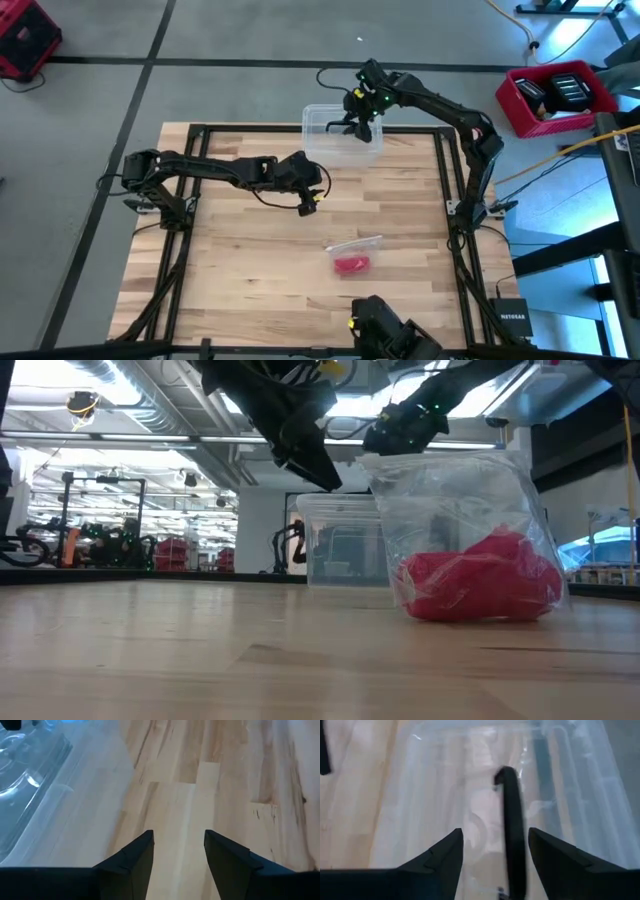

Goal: Roll bandage
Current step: Open the transparent bin

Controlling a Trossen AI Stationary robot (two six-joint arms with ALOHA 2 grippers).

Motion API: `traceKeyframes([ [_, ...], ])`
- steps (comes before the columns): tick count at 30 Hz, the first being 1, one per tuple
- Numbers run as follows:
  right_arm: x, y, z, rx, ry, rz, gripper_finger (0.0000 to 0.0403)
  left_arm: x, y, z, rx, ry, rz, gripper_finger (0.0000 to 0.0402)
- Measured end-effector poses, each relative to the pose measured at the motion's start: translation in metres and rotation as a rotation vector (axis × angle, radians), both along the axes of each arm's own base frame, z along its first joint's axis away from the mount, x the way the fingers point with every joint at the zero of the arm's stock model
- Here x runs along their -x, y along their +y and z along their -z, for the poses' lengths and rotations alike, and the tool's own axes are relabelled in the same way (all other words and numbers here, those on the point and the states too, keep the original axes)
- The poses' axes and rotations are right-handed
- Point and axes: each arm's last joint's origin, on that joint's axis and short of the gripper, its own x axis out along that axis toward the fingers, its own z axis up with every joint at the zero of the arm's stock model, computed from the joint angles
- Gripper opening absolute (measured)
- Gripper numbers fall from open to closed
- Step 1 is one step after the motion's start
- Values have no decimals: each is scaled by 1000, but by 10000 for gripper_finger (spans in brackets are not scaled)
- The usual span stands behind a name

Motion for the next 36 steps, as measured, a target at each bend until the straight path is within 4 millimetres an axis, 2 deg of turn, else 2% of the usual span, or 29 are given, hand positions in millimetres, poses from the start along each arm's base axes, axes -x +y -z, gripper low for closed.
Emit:
traceKeyframes([
  [5, -2, 1, 2, 17, -4, -4, 182, 0, 0, 0, -5, 1, 3, 168],
  [13, -3, -2, 1, 56, -4, 10, 42, 0, 0, 0, -18, 6, 14, 168],
  [14, -3, -2, 1, 72, 1, 11, 34, 0, 0, 0, -18, 6, 14, 168],
  [20, -3, -2, 1, 71, 13, 35, 39, 0, 0, 0, -29, 10, 23, 168],
  [25, -4, 7, -7, 124, 48, 49, 37, 0, -1, 0, -25, 8, 23, 168],
  [30, -3, 20, -33, 177, 4, 38, 37, 0, -2, 0, -22, 8, 24, 168],
  [36, 9, 37, -71, 177, -41, 62, 38, -1, -2, 0, -5, 1, 9, 168],
])
